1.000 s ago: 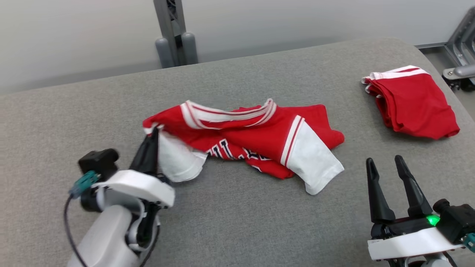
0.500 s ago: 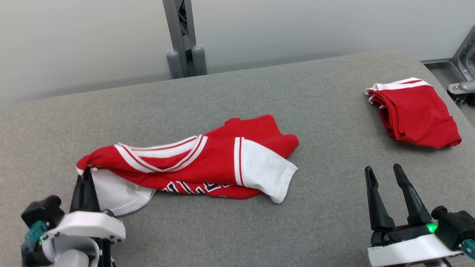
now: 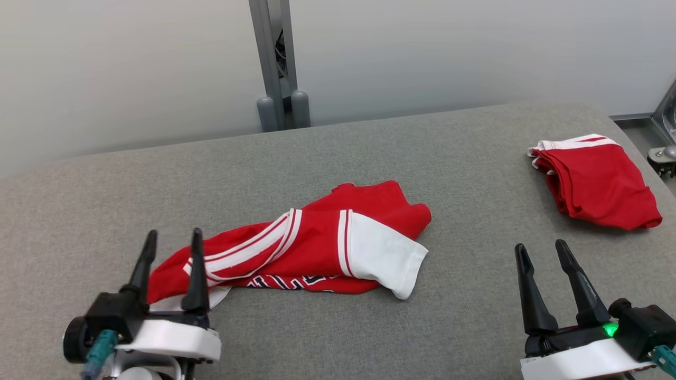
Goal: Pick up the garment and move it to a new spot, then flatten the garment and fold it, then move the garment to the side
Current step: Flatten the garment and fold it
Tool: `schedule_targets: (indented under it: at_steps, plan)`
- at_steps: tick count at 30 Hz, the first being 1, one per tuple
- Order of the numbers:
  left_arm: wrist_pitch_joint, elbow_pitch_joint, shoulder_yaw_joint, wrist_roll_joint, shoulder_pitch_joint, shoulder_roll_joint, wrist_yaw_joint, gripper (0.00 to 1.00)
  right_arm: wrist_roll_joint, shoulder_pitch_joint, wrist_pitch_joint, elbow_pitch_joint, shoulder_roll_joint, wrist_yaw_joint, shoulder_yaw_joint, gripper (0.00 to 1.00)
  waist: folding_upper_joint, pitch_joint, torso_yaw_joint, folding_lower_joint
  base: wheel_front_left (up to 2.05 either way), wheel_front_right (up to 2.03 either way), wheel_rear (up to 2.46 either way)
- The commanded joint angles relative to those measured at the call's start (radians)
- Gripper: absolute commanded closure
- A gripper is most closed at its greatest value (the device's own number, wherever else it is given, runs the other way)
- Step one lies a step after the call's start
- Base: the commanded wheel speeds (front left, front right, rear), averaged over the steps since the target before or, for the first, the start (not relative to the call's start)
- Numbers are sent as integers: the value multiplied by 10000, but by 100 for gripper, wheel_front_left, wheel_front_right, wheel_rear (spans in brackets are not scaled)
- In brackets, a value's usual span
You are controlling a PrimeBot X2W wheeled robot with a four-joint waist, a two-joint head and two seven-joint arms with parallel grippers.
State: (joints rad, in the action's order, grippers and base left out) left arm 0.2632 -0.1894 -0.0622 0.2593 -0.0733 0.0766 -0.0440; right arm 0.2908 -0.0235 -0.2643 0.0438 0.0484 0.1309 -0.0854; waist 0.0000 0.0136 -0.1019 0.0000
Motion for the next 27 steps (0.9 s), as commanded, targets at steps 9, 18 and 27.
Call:
schedule_targets:
  at_steps: [9, 18, 27]
  plan:
    - [10, 1072, -931, -1399, 894, -119, 337, 0, 7, -154, -4, 44, 47, -3, -40, 0, 0, -334, 164, 0, 0, 0, 0]
    - [10, 960, -1455, -1990, 1435, -173, 276, 0, -7, -407, -4, 162, 47, -3, 84, 0, 0, -417, 283, 0, 0, 0, 0]
    - [10, -74, -1387, -2054, 841, -135, 425, 0, 14, -240, -3, 200, 47, -3, -85, 0, 0, -264, 82, 0, 0, 0, 0]
